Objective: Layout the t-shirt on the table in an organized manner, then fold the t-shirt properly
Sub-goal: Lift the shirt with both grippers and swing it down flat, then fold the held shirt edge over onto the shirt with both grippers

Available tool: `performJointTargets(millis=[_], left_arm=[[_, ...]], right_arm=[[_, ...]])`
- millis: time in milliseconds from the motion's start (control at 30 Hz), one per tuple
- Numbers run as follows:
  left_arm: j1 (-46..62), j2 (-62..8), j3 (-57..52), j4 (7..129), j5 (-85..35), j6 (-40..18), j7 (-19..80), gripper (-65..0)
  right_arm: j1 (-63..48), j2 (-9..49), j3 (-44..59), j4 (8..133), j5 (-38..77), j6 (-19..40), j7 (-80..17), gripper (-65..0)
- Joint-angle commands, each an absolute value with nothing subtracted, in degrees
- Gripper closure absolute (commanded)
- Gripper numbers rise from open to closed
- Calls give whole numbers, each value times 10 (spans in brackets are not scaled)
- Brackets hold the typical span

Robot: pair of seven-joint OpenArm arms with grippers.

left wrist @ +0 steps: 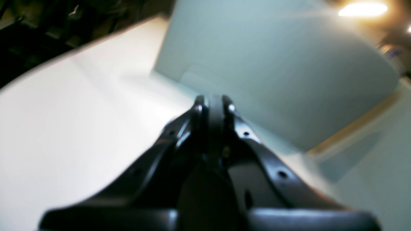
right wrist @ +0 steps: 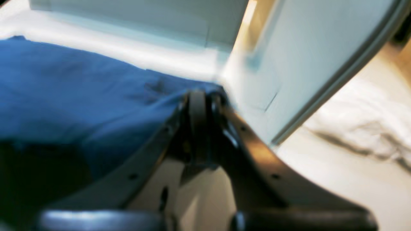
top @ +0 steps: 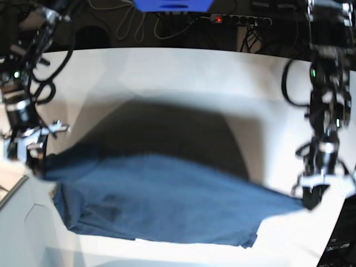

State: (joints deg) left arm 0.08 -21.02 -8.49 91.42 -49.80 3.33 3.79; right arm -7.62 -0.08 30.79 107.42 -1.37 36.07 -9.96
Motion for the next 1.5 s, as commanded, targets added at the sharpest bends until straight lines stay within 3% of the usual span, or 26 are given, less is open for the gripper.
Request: performJointTargets(millis=[0,267,767,933,1467], left_arm=[[22,-212,-102,929,-498,27,19,-4],[164,-149,-188,893,-498,25,20,-4],[298,-144,-211,925,-498,25,16,-4],[310,-144,-211,920,-498,24,16,-4],[339,-130,-210,919,-492,24,16,-4]], right_arm=[[-87,5,311,1087,2,357,-80,0],[-187,5,310,1083,29,357,-80,0],[-308,7,351,1055,25,360,-82,0],[-310,0,370,1035,25,400,-86,0],[-317,-57,424,1026,25,400,-85,0]])
